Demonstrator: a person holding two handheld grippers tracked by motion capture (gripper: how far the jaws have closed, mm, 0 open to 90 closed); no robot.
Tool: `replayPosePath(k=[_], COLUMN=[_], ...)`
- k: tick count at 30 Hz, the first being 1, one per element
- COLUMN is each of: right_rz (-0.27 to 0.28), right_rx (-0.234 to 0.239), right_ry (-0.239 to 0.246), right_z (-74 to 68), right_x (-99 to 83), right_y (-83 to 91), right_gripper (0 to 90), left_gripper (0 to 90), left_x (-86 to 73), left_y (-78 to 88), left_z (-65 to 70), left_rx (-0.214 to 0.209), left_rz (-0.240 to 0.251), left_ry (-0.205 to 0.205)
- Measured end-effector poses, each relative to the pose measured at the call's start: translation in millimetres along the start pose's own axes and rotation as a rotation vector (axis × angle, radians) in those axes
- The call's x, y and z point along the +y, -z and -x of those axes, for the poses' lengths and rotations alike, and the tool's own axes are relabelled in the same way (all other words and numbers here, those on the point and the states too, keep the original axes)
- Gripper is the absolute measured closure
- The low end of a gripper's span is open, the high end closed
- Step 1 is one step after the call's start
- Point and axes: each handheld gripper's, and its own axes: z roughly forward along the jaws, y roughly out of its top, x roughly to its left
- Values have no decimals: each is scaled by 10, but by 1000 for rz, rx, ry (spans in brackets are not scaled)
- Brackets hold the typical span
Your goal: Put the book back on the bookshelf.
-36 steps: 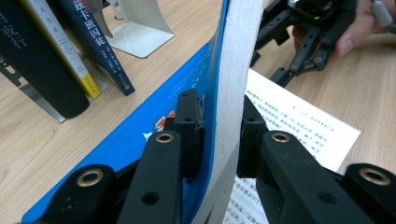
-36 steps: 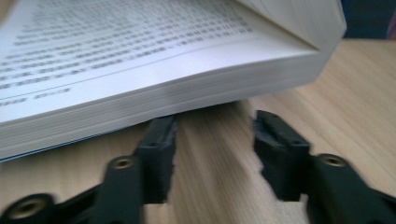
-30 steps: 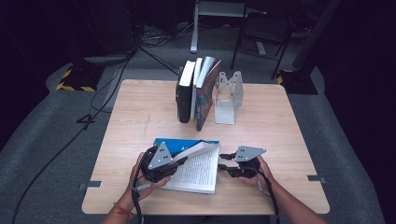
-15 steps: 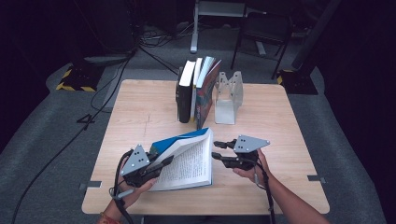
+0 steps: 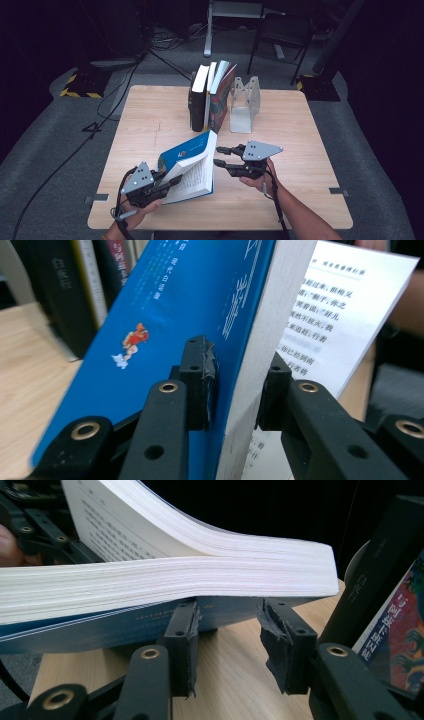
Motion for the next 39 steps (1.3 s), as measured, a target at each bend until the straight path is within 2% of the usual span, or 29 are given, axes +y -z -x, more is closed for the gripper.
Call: replayPosePath(k=[3,7,10,13,15,17,19,20,22,24,25,26,27,28,29,30,31,33,34,36,39], right_rz=[14,70,67,46,45,46,46,34,-25,-70,-66,-66,-58,-18,-20,-19,-19,-22,-26,-34,-28], right_rx=[-10,-26,-35,-57,-58,-73,-76,-72,-66,-74,-68,-68,-61,-36,-39,-38,-38,-38,-43,-43,-71], right_ry=[-2,-27,-26,14,19,27,27,25,61,58,47,47,38,12,16,21,21,23,30,34,25], right_z=[20,101,187,163,140,90,56,31,-44,-66,-59,-59,-55,-47,-51,-52,-52,-46,-44,-36,-1], right_x=[15,15,31,87,115,170,201,215,236,242,243,243,247,256,255,248,248,228,215,190,156], right_y=[21,95,155,161,147,111,76,41,-92,-214,-241,-241,-250,-241,-234,-222,-222,-185,-157,-103,18], right_gripper=[589,632,633,632,631,592,559,548,511,494,492,492,492,501,507,508,508,508,508,508,509], left_gripper=[718,719,718,716,714,666,651,649,582,575,581,597,597,618,634,650,657,658,658,661,671], left_x=[33,130,183,178,152,143,118,89,41,14,-1,-1,-6,1,1,10,10,19,40,88,137], left_y=[-51,-181,-248,-227,-153,-84,-50,-28,-25,-34,-68,-68,-103,-103,-103,-96,-96,-127,-143,-198,-330], left_z=[5,50,81,91,111,182,235,251,249,228,209,209,199,146,146,80,80,40,37,35,36], left_rx=[-24,-55,-57,-43,0,79,141,157,200,184,176,176,186,156,156,111,111,61,43,17,-27], left_rz=[10,16,15,24,48,53,55,50,19,10,-14,-14,-34,-31,-31,-27,-27,-6,-1,-7,-1], left_ry=[-1,-30,-52,-50,-48,-46,-38,-21,-15,1,7,7,4,8,8,23,23,41,38,5,3])
